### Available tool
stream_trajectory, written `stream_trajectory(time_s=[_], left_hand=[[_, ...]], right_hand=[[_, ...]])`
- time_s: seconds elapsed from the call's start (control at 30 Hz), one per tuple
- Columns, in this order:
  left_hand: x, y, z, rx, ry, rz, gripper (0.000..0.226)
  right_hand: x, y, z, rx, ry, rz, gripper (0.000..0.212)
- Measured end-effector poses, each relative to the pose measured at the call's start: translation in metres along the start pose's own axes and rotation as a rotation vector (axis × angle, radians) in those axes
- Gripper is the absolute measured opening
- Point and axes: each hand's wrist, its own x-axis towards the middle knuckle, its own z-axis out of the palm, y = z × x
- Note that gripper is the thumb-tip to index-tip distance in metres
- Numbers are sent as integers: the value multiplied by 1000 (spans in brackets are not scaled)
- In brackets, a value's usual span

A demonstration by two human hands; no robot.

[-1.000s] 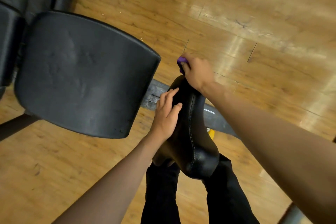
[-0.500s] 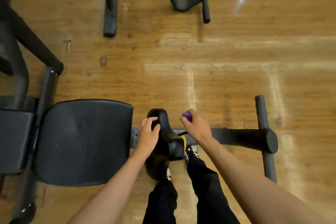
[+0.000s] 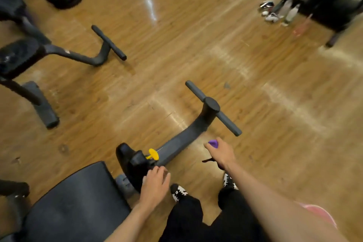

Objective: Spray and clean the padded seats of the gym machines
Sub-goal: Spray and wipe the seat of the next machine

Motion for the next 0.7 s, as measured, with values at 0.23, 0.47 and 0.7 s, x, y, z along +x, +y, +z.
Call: stream_trajectory(time_s=[0.23,0.47,0.7], left_hand=[[40,116,28,122,-173,21,30],[97,294,66,85,-248,90,28],[137,439,87,27,-302,201,31]], right_hand=[[9,133,-134,244,115,224,31],[34,256,-266,171,112,360,41],[62,309,-372,133,173,420,26]])
